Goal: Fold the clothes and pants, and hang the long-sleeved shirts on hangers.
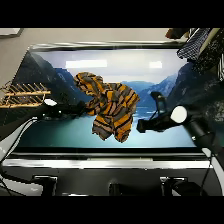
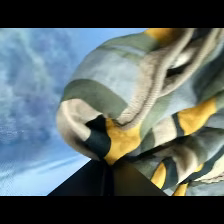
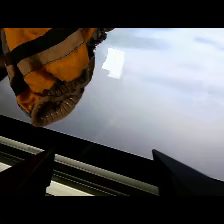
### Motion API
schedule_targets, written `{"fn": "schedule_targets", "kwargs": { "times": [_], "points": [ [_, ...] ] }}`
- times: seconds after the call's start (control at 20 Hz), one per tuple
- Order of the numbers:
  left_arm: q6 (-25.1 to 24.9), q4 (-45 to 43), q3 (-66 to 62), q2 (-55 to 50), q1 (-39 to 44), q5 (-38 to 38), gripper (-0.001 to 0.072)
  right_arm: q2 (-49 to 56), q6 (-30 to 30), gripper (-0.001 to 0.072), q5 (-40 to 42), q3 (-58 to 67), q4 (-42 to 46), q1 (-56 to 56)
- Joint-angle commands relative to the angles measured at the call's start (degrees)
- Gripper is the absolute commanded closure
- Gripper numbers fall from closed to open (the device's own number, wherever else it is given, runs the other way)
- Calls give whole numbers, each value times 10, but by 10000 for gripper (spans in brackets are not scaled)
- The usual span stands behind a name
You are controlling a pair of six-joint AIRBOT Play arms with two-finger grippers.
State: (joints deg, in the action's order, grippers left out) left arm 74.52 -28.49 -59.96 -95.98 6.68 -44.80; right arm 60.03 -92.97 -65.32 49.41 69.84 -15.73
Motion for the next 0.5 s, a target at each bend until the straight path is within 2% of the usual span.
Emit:
{"fn": "schedule_targets", "kwargs": {
  "times": [0.0, 0.1, 0.15, 0.2, 0.3, 0.35, 0.4, 0.45],
  "points": [
    [0, 0, 0, 5, 1, 3, 689, 47, 31, 4, 148, -98, -217, -1],
    [0, 0, 0, 5, 1, 3, 689, 99, 147, 6, 195, -118, -381, -1],
    [0, 0, 0, 5, 1, 3, 689, 125, 192, 6, 201, -118, -436, -1],
    [0, 0, 0, 5, 1, 3, 689, 152, 220, 7, 201, -118, -471, -1],
    [0, 0, 0, 5, 1, 3, 689, 193, 225, 26, 198, -118, -478, -1],
    [0, 0, 0, 5, 0, 3, 689, 204, 233, 76, 196, -118, -477, -1],
    [0, 0, -1, 5, -2, 3, 690, 207, 233, 168, 196, -118, -476, -1],
    [0, 0, -1, 8, -6, 3, 691, 206, 231, 380, 195, -116, -478, -1]
  ]
}}
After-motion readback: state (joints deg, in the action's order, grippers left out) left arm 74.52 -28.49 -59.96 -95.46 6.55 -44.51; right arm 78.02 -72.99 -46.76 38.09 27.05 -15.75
